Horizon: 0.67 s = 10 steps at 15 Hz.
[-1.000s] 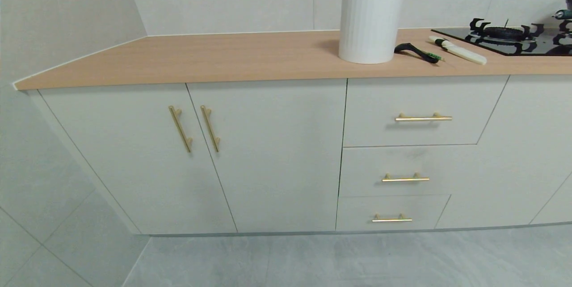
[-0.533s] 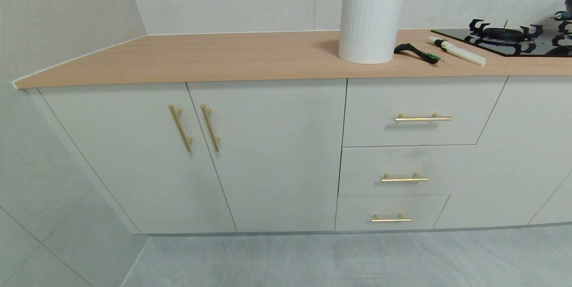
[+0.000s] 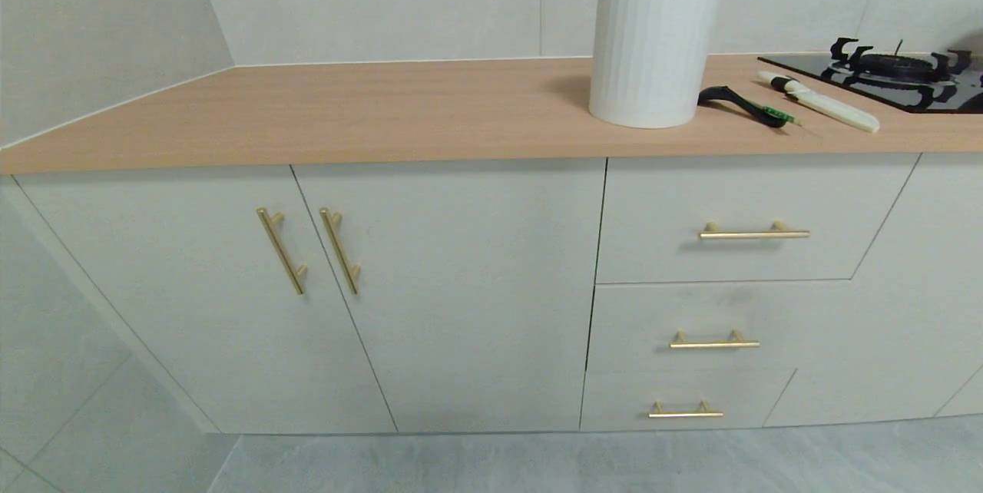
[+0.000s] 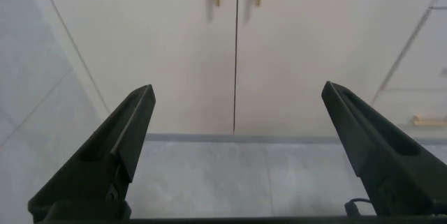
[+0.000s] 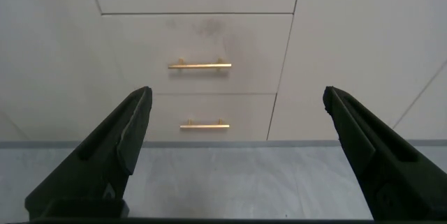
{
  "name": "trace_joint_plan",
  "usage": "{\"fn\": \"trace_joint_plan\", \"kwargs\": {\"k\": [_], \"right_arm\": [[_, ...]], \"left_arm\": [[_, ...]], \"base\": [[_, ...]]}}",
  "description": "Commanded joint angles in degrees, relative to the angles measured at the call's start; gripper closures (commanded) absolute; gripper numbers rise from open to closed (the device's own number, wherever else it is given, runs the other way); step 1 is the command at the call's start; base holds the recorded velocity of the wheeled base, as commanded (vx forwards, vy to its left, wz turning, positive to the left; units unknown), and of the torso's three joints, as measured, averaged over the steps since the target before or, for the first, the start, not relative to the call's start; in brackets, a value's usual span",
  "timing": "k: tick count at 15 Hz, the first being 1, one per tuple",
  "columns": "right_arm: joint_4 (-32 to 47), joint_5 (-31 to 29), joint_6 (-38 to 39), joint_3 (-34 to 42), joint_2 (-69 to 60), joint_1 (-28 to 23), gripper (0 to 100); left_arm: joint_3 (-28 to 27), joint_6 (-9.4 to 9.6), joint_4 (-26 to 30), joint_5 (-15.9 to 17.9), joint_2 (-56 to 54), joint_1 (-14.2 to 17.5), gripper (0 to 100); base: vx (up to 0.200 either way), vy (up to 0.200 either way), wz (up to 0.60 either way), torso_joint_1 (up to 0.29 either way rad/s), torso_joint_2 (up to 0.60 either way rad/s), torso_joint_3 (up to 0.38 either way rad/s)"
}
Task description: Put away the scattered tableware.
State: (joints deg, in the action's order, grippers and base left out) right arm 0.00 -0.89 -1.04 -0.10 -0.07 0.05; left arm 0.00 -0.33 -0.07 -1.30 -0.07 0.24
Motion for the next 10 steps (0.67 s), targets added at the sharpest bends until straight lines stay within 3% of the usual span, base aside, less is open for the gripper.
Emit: {"fn": "trace_joint_plan", "kwargs": {"k": [1,3,6,10], "right_arm": [[0.0,0.0,0.0,0.0,0.1,0.0,0],[0.0,0.0,0.0,0.0,0.1,0.0,0],[0.0,0.0,0.0,0.0,0.1,0.0,0],[0.0,0.0,0.0,0.0,0.1,0.0,0]], "left_arm": [[0.0,-0.02,0.0,0.0,0.1,0.0,0],[0.0,0.07,0.0,0.0,0.1,0.0,0],[0.0,0.15,0.0,0.0,0.1,0.0,0],[0.0,0.07,0.0,0.0,0.1,0.0,0]], "base": [[0.000,0.000,0.00,0.000,0.00,0.000],[0.000,0.000,0.00,0.000,0.00,0.000],[0.000,-0.200,0.00,0.002,0.00,0.006],[0.000,0.000,0.00,0.000,0.00,0.000]]}}
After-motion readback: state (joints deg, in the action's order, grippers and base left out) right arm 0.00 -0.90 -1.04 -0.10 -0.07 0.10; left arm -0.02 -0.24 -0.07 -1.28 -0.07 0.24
